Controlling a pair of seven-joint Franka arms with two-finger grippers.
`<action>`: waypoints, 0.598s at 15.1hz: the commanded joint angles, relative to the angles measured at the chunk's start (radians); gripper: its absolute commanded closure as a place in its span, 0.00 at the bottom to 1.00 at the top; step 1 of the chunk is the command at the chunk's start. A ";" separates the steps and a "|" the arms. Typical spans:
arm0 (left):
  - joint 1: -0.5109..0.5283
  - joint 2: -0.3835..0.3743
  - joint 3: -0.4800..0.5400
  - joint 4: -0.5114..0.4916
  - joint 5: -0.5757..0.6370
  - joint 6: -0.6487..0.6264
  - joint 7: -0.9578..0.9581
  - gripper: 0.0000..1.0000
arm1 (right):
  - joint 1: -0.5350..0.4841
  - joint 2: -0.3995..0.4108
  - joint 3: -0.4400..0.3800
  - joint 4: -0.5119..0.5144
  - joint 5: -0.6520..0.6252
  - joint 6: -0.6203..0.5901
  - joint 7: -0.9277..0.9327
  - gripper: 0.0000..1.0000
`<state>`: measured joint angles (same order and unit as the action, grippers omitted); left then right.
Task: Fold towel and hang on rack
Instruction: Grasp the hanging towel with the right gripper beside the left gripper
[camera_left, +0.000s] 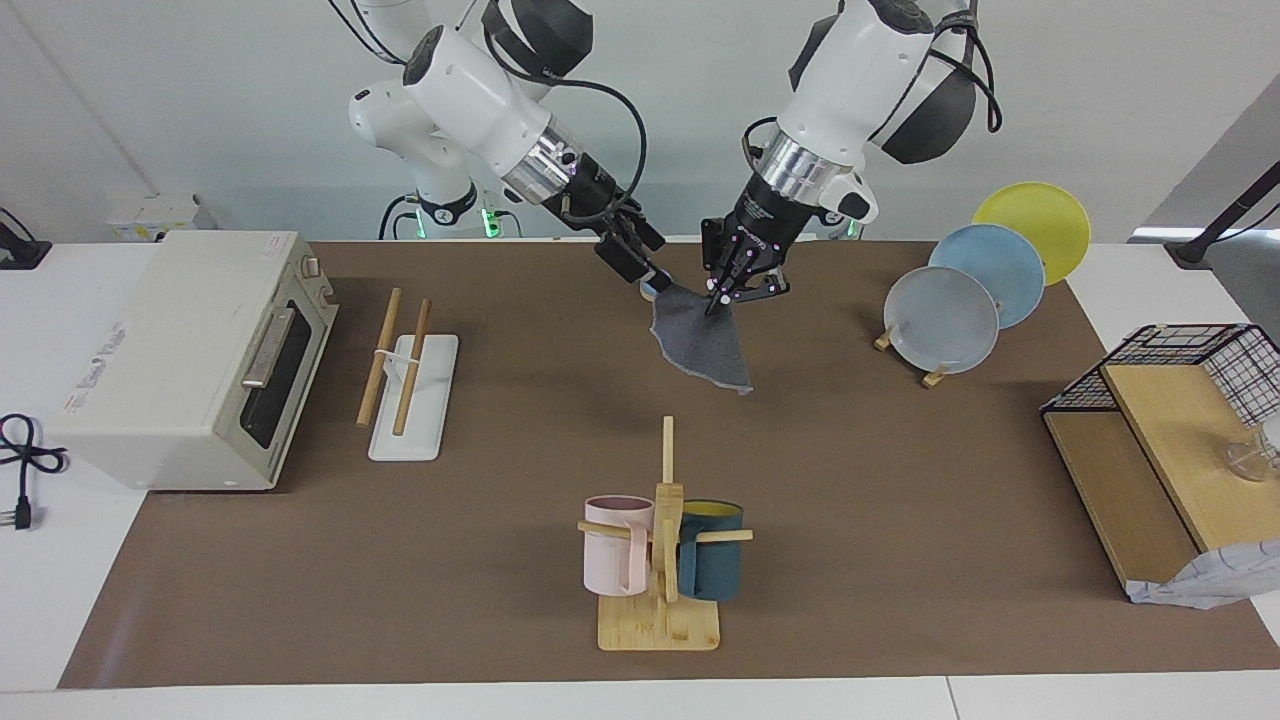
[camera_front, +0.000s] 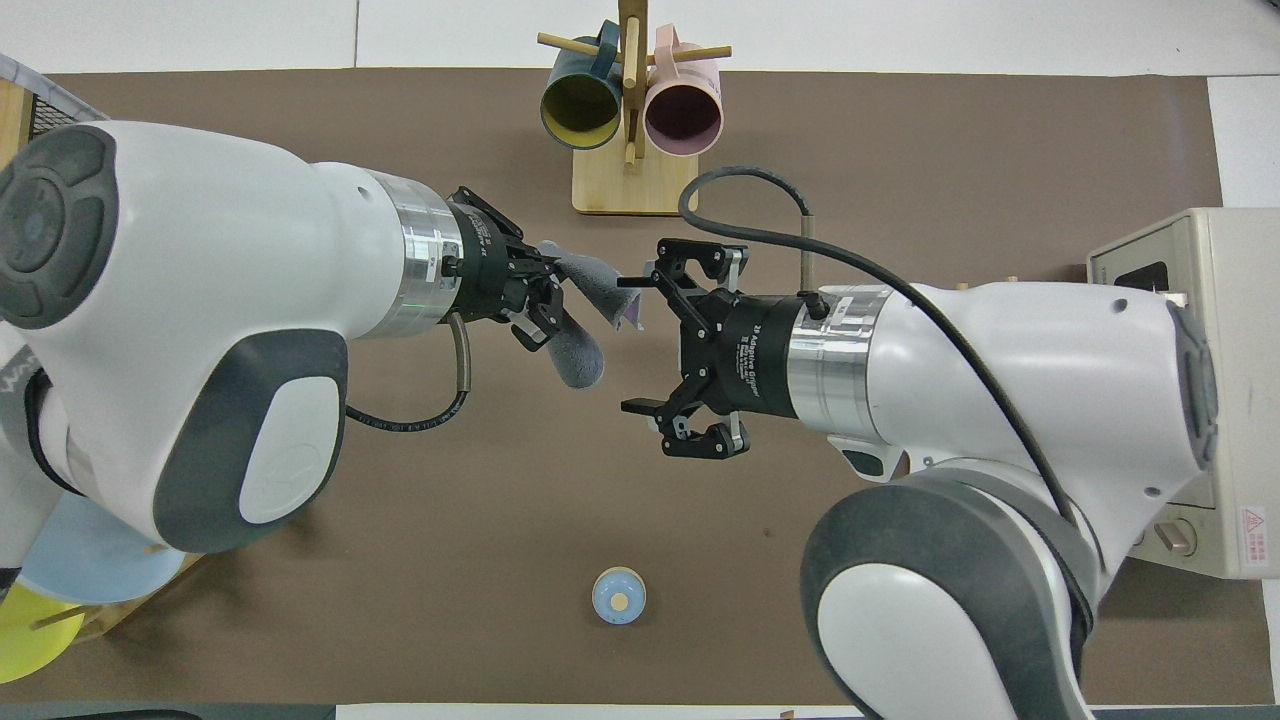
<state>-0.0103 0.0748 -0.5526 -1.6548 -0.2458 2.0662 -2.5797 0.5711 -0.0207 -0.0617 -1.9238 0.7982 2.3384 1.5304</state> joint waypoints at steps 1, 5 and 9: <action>-0.007 -0.038 0.008 -0.039 0.017 0.020 -0.033 1.00 | -0.003 0.054 -0.003 0.054 0.019 0.018 -0.044 0.00; -0.007 -0.038 0.008 -0.039 0.017 0.020 -0.045 1.00 | 0.003 0.107 -0.001 0.077 0.032 0.082 -0.084 0.00; -0.007 -0.038 0.008 -0.039 0.017 0.022 -0.054 1.00 | -0.005 0.111 0.002 0.091 0.038 0.087 -0.145 0.06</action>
<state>-0.0103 0.0728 -0.5526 -1.6561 -0.2457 2.0667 -2.6054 0.5709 0.0814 -0.0618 -1.8530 0.8037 2.4148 1.4262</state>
